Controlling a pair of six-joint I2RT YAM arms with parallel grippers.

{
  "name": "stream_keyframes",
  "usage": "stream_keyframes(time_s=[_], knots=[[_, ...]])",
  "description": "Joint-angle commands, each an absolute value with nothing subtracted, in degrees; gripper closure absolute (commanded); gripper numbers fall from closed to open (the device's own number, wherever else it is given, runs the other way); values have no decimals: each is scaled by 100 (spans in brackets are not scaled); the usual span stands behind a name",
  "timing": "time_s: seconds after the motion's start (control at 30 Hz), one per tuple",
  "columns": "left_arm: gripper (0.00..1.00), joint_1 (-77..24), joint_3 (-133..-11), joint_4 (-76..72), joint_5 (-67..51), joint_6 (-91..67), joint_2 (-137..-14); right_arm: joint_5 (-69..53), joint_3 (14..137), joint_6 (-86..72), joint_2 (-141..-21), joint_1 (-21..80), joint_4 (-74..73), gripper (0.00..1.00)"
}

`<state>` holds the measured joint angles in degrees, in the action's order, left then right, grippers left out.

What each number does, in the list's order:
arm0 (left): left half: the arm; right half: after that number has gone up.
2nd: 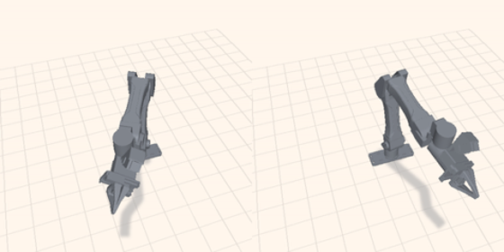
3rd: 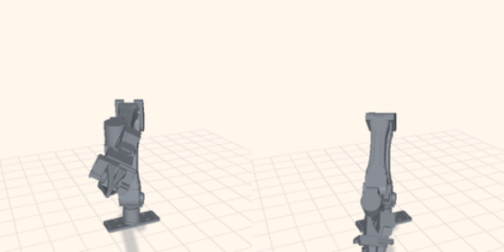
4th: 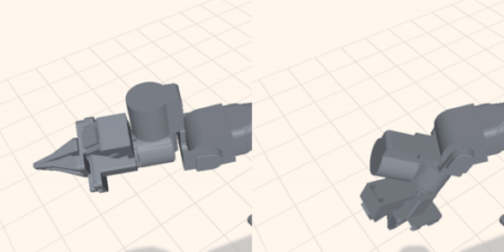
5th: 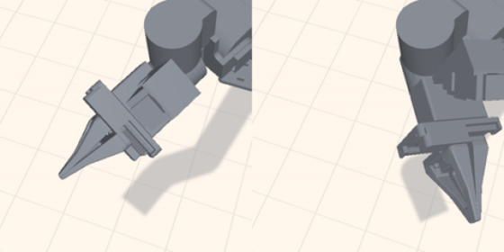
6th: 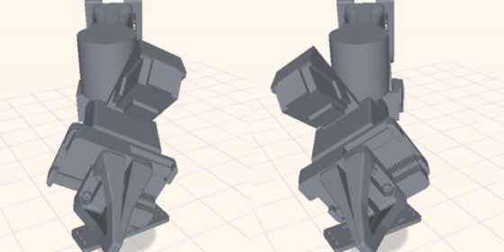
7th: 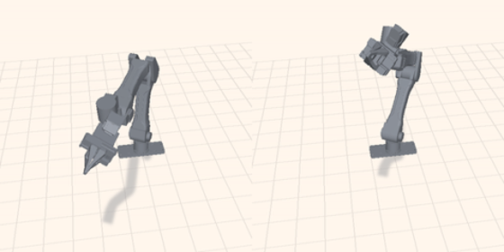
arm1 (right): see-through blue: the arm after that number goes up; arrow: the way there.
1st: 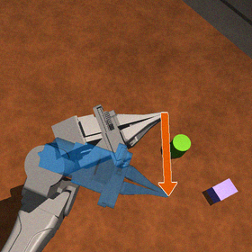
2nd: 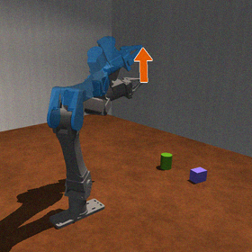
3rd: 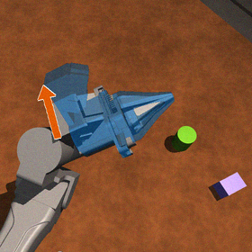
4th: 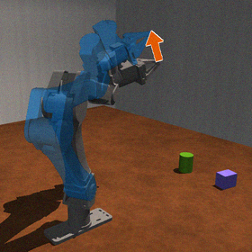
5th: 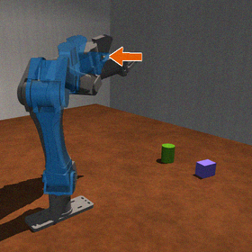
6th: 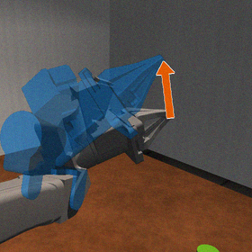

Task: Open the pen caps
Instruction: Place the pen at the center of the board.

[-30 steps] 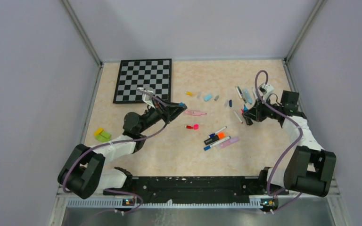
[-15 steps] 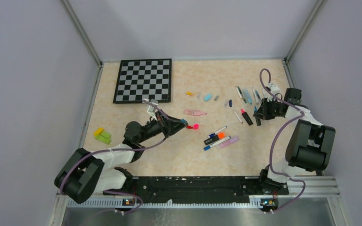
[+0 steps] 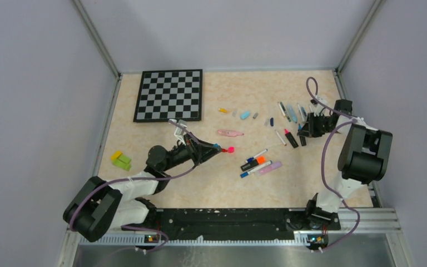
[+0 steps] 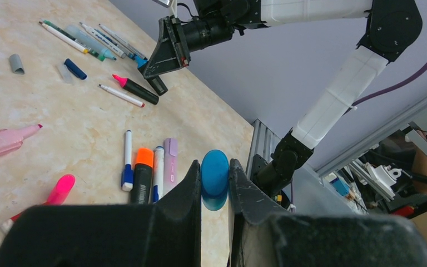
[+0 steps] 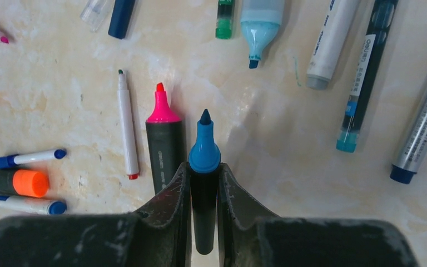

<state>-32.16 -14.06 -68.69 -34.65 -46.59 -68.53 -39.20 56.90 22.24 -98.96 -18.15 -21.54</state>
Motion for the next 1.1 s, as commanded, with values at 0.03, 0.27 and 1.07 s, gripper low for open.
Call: stream_keyframes(time_s=[0.03,0.27,1.07], knots=[[100,-3306,-1327,-7088,-3397,-4649,-6910,-4313,6088,2162,-10201,-1784,-2312,84],[100,-3446,-1393,-7093,-3331,-4606,-7025,-4350,6134,2134,-10289,-1714,-2354,70],[100,-4506,-2454,-5030,-2615,-3306,-7200,-5464,5602,2259,-8185,-1720,-2434,67]])
